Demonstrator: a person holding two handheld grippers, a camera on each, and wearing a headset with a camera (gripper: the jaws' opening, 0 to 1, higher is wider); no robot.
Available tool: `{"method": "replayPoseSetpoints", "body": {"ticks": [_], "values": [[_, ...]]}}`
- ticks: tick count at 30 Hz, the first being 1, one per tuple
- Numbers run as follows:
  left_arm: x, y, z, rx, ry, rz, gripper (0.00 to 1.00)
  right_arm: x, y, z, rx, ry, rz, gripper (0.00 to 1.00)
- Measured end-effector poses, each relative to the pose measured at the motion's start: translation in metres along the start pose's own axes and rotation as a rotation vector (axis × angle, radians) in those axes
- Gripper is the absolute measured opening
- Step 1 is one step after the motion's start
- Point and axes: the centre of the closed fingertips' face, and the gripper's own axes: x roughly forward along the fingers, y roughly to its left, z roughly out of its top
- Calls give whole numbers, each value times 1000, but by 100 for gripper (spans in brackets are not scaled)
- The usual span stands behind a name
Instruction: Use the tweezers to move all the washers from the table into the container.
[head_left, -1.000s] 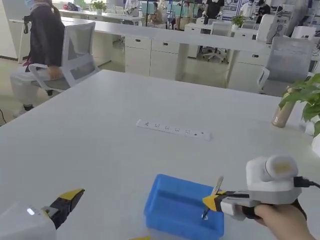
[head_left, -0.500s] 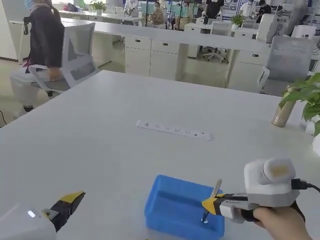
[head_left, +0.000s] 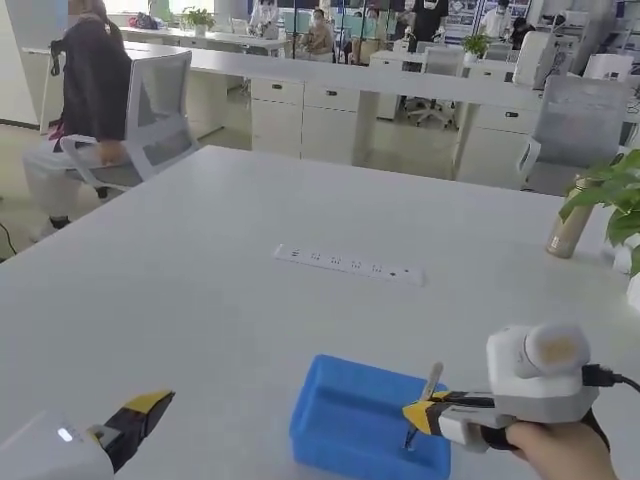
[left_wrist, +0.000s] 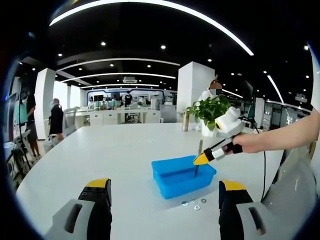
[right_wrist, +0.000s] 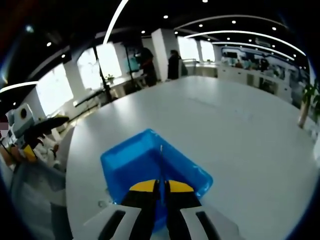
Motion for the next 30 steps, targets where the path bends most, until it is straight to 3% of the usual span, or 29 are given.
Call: {"method": "replayPoseSetpoints", "body": {"ticks": [7,14,22,26,30], "values": [[0,1,-2,1,11,5,89,-18,23,20,6,-86,28,3],[0,1,-3,1,12,5,89,-31,57,29,13,-137,114,3],[1,1,-5,6,22,2,88,-23,91,1,36,-84,207,2],[1,1,-6,8,30,2,87,-12,90,-17,33,-37,204,3],[1,0,-7,9,34,-3,87,-4,92,-25,37,-12,196,3]]}}
